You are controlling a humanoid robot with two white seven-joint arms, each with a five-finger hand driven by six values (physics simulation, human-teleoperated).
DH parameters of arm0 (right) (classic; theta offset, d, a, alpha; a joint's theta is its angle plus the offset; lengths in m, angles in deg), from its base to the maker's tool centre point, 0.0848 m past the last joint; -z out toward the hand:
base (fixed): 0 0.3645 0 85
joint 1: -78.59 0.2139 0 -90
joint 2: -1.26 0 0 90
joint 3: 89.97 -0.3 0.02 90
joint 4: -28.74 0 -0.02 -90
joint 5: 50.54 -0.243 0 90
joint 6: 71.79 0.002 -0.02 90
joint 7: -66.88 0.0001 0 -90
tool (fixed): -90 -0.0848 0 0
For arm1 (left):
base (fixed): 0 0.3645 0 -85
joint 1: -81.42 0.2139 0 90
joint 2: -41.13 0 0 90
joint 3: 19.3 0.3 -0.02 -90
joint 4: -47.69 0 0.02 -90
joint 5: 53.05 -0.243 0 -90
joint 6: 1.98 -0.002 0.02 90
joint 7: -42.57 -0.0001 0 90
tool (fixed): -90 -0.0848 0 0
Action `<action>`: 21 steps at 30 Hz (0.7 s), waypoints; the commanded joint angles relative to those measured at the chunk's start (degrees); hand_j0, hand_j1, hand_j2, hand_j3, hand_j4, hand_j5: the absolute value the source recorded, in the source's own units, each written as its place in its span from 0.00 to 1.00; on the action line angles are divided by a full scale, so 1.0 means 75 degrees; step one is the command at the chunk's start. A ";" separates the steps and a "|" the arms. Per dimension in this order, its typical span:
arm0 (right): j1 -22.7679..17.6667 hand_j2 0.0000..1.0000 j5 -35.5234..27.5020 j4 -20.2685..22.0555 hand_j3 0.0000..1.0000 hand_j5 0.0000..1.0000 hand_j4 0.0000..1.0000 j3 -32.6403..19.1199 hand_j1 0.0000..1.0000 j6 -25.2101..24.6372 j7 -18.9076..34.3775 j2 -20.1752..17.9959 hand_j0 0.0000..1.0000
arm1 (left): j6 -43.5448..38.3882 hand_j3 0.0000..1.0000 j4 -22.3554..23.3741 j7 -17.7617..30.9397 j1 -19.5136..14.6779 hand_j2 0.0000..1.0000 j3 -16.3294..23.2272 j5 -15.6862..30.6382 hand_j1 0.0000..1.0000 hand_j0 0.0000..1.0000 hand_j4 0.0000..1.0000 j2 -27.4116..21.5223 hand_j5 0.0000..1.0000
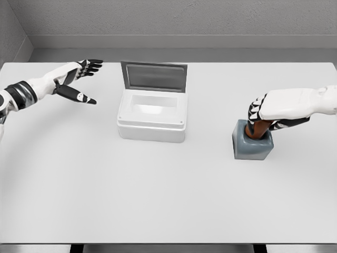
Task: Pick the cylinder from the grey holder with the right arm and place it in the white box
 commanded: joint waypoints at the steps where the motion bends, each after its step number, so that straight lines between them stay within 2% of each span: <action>1: 0.0012 0.43 -0.0041 0.0010 0.43 0.43 0.43 -0.0009 0.43 -0.0019 0.0013 -0.0005 0.43 | 0.0000 1.00 -0.0003 -0.0001 0.0000 1.00 -0.0021 0.0050 1.00 1.00 1.00 -0.0093 1.00; 15: 0.0234 0.40 -0.0029 0.0139 0.40 0.40 0.40 -0.0173 0.40 -0.0019 0.0423 -0.0005 0.40 | 0.0023 1.00 -0.0026 -0.0001 0.0000 1.00 -0.0115 0.0050 1.00 1.00 1.00 -0.0093 1.00; 17: 0.0234 0.40 -0.0017 0.0174 0.40 0.40 0.40 -0.0173 0.40 -0.0019 0.0426 -0.0005 0.40 | 0.0047 1.00 -0.0026 -0.0001 0.0082 1.00 -0.0408 0.0038 1.00 1.00 1.00 -0.0093 1.00; 21: 0.0375 0.40 -0.0017 0.0256 0.40 0.40 0.40 -0.0184 0.40 -0.0019 0.0426 -0.0005 0.40 | 0.0047 1.00 -0.0026 -0.0001 0.0094 1.00 -0.0443 0.0026 1.00 1.00 1.00 -0.0093 1.00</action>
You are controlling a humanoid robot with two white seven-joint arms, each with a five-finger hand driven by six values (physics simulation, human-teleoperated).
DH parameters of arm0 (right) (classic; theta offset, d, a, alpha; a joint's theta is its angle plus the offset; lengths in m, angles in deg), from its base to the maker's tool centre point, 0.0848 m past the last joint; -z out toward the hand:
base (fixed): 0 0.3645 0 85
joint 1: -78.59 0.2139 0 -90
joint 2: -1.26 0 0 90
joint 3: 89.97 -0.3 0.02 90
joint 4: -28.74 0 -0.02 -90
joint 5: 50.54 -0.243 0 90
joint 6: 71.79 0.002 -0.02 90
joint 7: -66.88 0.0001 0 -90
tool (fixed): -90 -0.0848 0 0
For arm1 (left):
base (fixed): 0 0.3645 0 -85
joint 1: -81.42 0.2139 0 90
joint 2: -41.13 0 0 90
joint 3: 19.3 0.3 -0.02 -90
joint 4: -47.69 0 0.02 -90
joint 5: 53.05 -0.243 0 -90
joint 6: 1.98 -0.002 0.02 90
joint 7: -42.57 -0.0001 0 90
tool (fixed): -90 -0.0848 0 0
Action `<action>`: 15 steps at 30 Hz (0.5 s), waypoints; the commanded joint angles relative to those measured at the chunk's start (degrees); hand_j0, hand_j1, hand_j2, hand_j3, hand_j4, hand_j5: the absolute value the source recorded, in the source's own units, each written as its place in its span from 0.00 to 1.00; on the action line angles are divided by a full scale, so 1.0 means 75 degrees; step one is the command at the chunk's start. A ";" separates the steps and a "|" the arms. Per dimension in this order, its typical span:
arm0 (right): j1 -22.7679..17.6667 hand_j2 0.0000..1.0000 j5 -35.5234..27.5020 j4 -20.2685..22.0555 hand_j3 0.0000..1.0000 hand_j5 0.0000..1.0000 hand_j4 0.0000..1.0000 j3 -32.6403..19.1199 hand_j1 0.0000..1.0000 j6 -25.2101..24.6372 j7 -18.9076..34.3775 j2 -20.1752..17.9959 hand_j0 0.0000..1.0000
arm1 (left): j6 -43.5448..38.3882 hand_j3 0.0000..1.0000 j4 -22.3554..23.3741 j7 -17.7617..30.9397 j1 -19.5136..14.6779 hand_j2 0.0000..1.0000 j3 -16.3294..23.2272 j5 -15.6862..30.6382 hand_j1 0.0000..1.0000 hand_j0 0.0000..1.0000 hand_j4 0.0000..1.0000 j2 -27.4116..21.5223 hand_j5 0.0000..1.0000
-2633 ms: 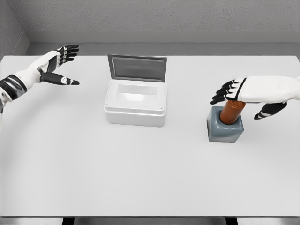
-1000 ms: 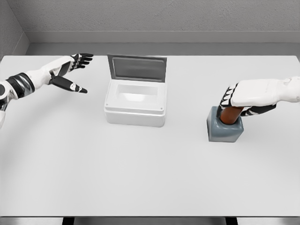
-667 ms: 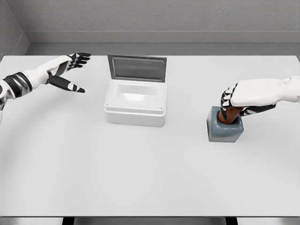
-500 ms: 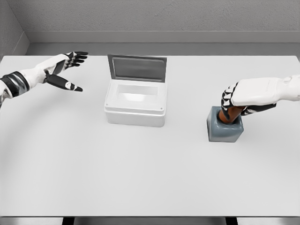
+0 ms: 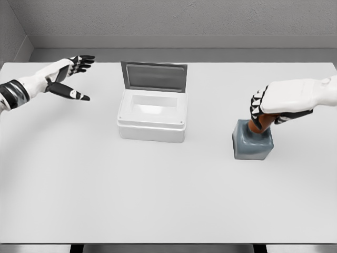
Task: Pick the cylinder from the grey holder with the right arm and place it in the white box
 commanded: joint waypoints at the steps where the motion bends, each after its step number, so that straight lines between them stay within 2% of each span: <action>1: 0.0012 0.40 -0.0039 0.0064 0.40 0.40 0.40 -0.0012 0.40 -0.0020 0.0009 -0.0003 0.40 | 0.0000 1.00 -0.0007 -0.0001 0.0000 1.00 -0.0059 0.0047 1.00 1.00 1.00 -0.0006 1.00; 8: 0.0152 0.40 -0.0039 0.0122 0.40 0.40 0.40 -0.0012 0.40 -0.0020 0.0009 0.0032 0.40 | 0.0012 1.00 0.0004 -0.0001 -0.0012 1.00 -0.0059 0.0047 1.00 1.00 1.00 -0.0006 1.00; 15: 0.0223 0.40 -0.0039 0.0134 0.40 0.40 0.40 -0.0012 0.40 -0.0020 0.0009 0.0325 0.40 | 0.0012 1.00 0.0063 -0.0001 -0.0035 1.00 -0.0059 0.0023 1.00 1.00 1.00 -0.0052 1.00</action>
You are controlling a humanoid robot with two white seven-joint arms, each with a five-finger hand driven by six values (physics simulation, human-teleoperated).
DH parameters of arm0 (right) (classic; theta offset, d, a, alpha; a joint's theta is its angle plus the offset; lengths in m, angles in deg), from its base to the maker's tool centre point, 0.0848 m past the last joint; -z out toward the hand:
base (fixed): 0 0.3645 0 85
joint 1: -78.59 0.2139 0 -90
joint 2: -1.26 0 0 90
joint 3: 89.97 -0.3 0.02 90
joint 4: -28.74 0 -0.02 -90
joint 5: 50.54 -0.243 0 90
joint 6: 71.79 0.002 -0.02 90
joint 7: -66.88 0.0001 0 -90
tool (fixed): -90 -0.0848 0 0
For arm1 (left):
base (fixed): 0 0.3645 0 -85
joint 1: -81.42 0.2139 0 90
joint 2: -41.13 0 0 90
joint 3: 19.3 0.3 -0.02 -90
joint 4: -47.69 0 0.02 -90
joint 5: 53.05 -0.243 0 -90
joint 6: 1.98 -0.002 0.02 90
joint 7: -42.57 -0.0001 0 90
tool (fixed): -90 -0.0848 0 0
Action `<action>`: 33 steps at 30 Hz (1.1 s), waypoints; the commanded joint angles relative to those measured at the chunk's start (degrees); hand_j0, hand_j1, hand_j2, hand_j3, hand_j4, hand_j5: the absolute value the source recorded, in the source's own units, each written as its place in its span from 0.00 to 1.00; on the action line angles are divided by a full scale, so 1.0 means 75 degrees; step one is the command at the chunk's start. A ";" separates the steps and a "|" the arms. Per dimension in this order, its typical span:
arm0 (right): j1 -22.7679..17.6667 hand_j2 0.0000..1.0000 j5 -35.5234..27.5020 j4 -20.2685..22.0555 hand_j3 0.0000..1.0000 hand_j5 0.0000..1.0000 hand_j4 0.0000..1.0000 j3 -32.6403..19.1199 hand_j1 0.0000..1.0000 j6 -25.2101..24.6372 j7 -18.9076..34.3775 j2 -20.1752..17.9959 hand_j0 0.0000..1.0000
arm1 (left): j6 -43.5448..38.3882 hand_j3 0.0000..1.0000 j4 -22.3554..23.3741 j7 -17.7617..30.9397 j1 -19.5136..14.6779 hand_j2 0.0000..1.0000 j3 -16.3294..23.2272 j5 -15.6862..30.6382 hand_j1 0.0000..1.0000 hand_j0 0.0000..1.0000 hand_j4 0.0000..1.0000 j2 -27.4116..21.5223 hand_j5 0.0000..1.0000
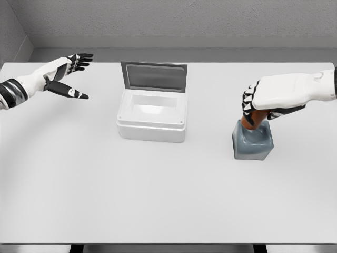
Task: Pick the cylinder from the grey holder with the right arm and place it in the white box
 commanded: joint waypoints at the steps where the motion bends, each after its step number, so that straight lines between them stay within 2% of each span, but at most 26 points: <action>1: 0.0000 0.40 -0.0039 0.0004 0.40 0.40 0.40 0.0003 0.40 -0.0021 -0.0005 0.0179 0.40 | -0.0004 1.00 0.0018 -0.0001 0.0000 1.00 -0.0007 0.0025 1.00 1.00 1.00 -0.0051 1.00; 9: 0.0094 0.40 -0.0039 0.0004 0.40 0.40 0.40 -0.0008 0.40 -0.0021 -0.0005 0.0425 0.40 | -0.0004 1.00 0.0018 -0.0001 0.0000 1.00 -0.0007 0.0025 1.00 1.00 1.00 -0.0051 1.00; 19: 0.0164 0.40 -0.0039 -0.0008 0.40 0.40 0.40 0.0003 0.40 -0.0021 -0.0005 0.0953 0.40 | -0.0004 1.00 0.0018 -0.0001 -0.0012 1.00 0.0005 0.0025 1.00 1.00 1.00 -0.0051 1.00; 22: 0.0199 0.40 -0.0039 -0.0019 0.40 0.40 0.40 0.0003 0.40 -0.0021 -0.0005 0.1328 0.40 | -0.0004 1.00 0.0030 -0.0001 -0.0012 1.00 0.0005 0.0025 1.00 1.00 1.00 -0.0051 1.00; 27: 0.0258 0.40 -0.0039 -0.0055 0.40 0.40 0.40 0.0003 0.40 -0.0021 -0.0005 0.1410 0.40 | -0.0004 1.00 0.0030 -0.0001 -0.0012 1.00 -0.0007 0.0025 1.00 1.00 1.00 -0.0039 1.00; 33: 0.0258 0.40 0.0008 -0.0125 0.40 0.40 0.40 -0.0008 0.40 -0.0021 -0.0005 0.1761 0.40 | -0.0004 1.00 0.0030 -0.0001 -0.0023 1.00 -0.0007 0.0013 1.00 1.00 1.00 -0.0051 1.00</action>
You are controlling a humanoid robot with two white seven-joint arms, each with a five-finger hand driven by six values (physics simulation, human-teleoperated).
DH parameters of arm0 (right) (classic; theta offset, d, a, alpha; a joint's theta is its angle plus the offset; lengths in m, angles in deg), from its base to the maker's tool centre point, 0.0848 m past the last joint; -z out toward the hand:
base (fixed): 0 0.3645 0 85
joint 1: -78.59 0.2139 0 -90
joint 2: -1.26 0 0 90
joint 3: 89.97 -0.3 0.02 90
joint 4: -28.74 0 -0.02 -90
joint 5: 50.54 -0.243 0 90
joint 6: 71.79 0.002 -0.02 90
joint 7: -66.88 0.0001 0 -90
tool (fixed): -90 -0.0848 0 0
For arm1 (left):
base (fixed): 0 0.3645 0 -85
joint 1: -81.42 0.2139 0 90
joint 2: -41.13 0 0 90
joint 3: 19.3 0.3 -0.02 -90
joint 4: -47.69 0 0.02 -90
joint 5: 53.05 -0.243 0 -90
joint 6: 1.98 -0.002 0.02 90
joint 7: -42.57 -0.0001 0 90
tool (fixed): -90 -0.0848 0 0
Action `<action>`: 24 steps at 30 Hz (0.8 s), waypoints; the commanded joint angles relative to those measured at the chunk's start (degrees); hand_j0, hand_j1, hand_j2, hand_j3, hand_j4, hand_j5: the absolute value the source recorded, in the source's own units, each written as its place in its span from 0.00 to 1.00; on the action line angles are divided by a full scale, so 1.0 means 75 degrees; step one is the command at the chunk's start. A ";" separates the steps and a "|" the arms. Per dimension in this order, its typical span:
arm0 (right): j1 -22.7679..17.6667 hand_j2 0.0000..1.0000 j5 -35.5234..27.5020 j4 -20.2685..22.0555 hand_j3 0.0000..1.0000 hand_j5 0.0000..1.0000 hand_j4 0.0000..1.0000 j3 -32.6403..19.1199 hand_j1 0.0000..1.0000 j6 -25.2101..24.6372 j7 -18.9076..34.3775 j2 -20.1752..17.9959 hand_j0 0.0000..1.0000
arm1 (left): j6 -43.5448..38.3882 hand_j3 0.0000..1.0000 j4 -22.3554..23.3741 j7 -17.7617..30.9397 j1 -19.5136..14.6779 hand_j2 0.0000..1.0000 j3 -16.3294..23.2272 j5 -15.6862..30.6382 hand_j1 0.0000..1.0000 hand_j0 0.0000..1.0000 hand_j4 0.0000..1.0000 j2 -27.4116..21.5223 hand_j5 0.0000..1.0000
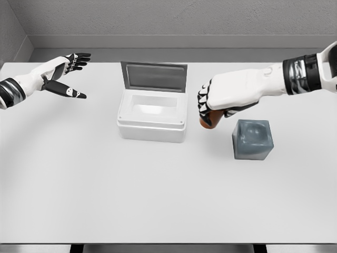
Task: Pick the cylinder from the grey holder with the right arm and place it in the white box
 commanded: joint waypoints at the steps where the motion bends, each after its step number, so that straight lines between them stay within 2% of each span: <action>1: 0.0000 0.40 -0.0014 -0.0091 0.40 0.40 0.40 -0.0009 0.40 -0.0021 -0.0006 0.0193 0.40 | -0.0004 1.00 -0.0005 -0.0001 0.0000 1.00 -0.0009 0.0037 1.00 1.00 1.00 -0.0009 1.00; 13: 0.0164 0.40 -0.0026 -0.0735 0.40 0.40 0.40 -0.0009 0.40 -0.0021 -0.0006 0.0697 0.40 | -0.0004 1.00 -0.0006 -0.0001 0.0023 1.00 0.0003 0.0061 1.00 1.00 1.00 -0.0009 1.00; 19: 0.0188 0.40 -0.0014 -0.1462 0.40 0.40 0.40 0.0002 0.40 -0.0021 -0.0006 0.1225 0.40 | -0.0004 1.00 -0.0017 -0.0001 0.0023 1.00 0.0003 0.0061 1.00 1.00 1.00 -0.0056 1.00; 24: 0.0199 0.40 -0.0002 -0.1767 0.40 0.40 0.40 0.0014 0.40 -0.0021 -0.0006 0.1518 0.40 | -0.0004 1.00 -0.0029 -0.0001 0.0035 1.00 0.0003 0.0061 1.00 1.00 1.00 -0.0091 1.00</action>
